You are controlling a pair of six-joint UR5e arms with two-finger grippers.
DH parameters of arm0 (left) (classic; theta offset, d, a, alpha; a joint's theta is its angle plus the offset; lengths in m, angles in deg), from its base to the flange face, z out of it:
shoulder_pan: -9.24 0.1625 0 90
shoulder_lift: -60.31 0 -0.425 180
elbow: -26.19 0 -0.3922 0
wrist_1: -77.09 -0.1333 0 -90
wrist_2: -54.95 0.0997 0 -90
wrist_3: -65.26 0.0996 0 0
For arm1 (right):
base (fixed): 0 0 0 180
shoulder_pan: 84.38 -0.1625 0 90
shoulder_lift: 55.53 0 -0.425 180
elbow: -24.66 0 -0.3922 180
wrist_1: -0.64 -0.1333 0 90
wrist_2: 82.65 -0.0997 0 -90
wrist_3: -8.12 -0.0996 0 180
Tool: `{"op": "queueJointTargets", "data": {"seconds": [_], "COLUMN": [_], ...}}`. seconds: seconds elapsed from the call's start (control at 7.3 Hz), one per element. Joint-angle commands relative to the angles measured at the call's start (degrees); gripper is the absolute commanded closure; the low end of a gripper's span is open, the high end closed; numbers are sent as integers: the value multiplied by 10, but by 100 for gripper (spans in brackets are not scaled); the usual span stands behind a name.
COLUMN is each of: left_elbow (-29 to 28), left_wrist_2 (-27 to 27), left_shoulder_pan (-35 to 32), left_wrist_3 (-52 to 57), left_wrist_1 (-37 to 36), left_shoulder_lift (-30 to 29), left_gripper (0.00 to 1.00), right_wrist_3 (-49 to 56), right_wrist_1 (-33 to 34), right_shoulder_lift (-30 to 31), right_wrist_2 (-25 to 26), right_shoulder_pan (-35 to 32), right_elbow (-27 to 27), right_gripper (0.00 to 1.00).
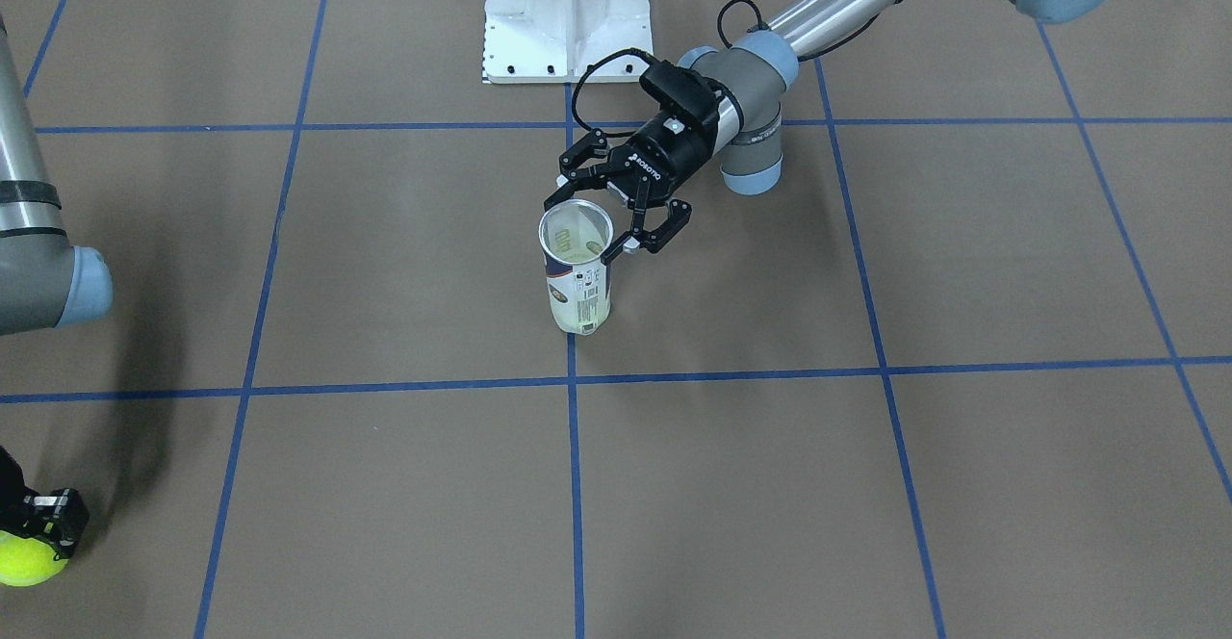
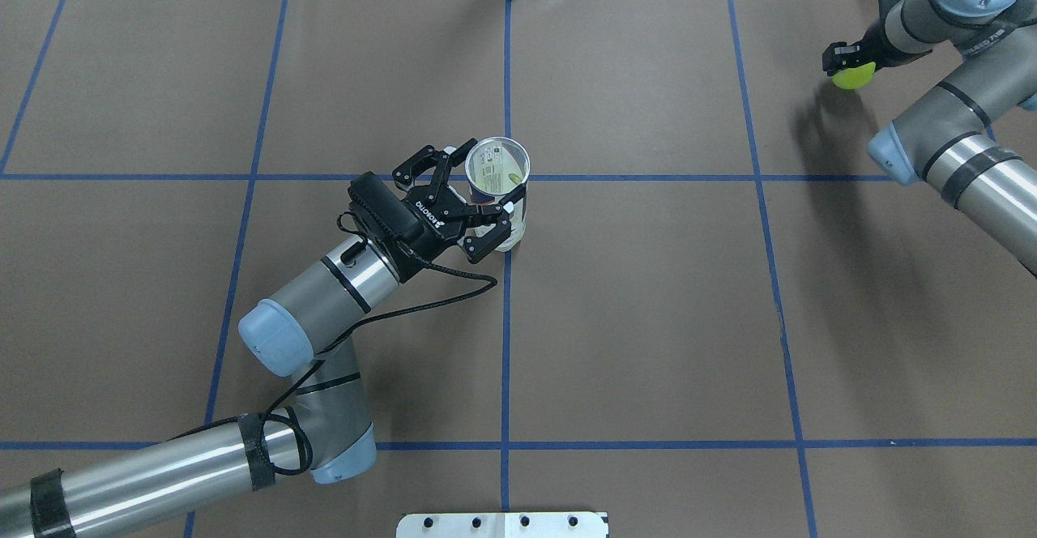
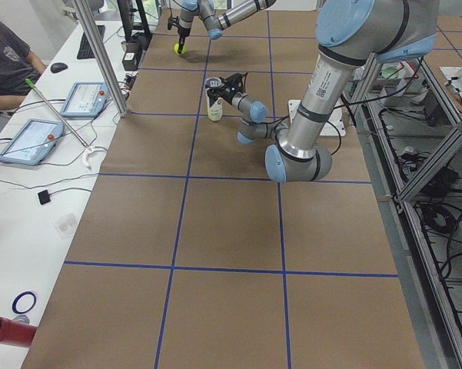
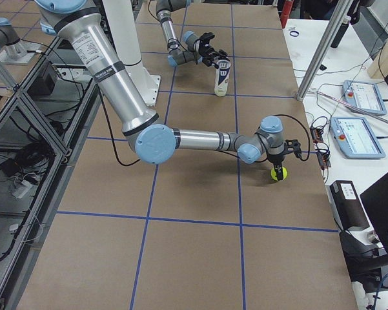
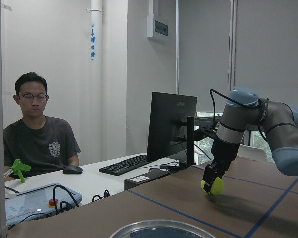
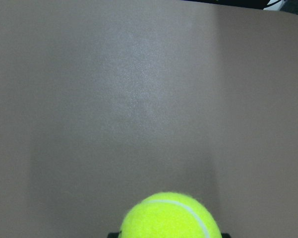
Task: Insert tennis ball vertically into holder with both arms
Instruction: 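Lower the right gripper and close it on the second yellow ball, then lift the ball and carry it with the right gripper toward the can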
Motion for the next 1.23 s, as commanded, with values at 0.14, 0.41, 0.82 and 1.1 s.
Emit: {"op": "queueJointTargets", "data": {"seconds": [0.14,0.41,0.82,1.1], "left_elbow": [0,1,2,0], "left_wrist_2": [0,0,0,1], "left_shoulder_pan": [1,1,0,0], "left_wrist_3": [-1,-2,-22,-22], "left_wrist_1": [1,3,4,4], "left_shoulder_lift": [0,0,0,1], "left_gripper": [13,13,13,14], "right_wrist_3": [-37,-132,-218,-276], "right_wrist_1": [157,232,349,354], "right_shoulder_lift": [6,10,8,1], "right_wrist_2": [-22,-55,-57,-57], "right_shoulder_pan": [-2,20,69,101], "right_elbow": [184,293,427,456], "right_gripper": [100,100,100,100]}}
